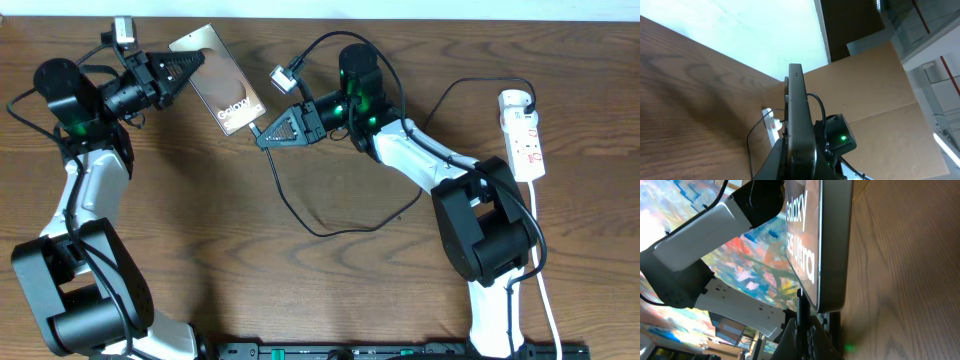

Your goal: Plug charger to phone and switch on socket

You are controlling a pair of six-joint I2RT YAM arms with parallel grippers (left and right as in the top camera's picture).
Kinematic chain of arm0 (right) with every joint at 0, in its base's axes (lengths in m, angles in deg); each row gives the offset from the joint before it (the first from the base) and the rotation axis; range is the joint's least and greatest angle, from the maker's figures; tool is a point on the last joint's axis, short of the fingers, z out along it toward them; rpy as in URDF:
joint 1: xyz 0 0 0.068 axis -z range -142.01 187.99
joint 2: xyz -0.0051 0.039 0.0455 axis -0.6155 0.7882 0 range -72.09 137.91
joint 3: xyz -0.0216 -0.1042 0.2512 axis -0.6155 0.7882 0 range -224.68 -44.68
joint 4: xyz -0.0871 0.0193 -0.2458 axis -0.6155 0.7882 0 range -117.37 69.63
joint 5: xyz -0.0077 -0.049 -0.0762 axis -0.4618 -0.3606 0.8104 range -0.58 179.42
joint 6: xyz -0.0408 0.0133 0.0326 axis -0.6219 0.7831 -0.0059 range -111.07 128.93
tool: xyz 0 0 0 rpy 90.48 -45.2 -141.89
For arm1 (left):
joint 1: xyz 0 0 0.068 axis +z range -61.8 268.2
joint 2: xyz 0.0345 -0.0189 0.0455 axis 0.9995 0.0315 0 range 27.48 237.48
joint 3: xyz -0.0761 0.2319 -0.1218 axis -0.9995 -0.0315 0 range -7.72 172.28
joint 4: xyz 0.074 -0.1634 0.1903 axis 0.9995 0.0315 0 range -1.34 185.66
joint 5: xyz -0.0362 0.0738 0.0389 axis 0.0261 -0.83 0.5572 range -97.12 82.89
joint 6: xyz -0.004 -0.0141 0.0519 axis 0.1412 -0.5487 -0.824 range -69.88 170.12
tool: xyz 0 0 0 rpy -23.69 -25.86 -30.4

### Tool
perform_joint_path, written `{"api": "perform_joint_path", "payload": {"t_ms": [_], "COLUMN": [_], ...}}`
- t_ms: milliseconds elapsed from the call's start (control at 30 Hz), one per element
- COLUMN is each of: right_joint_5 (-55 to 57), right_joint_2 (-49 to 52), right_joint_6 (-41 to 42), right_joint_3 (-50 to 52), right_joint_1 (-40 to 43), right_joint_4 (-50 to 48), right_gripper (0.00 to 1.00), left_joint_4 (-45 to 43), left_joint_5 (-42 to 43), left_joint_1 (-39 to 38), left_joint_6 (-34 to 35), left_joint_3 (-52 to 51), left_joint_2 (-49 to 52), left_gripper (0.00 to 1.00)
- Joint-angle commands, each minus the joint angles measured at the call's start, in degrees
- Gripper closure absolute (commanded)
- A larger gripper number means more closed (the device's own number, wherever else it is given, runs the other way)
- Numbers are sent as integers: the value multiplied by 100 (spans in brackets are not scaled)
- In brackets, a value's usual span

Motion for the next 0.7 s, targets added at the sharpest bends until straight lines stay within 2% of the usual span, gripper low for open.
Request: {"api": "perform_joint_path", "payload": {"t_ms": [0, 667], "right_joint_5": [144, 146], "right_joint_2": [26, 26], "right_joint_6": [-55, -68], "right_joint_3": [-42, -42], "right_joint_1": [7, -92], "right_joint_4": [-35, -35], "right_gripper": [99, 99], "left_joint_4": [-50, -50], "left_joint_5": [177, 98], "left_joint_1": [-66, -66], "left_joint_6": [111, 199], "left_joint_3": [31, 31], "left_joint_2": [-55, -55], "left_gripper": [93, 93]}}
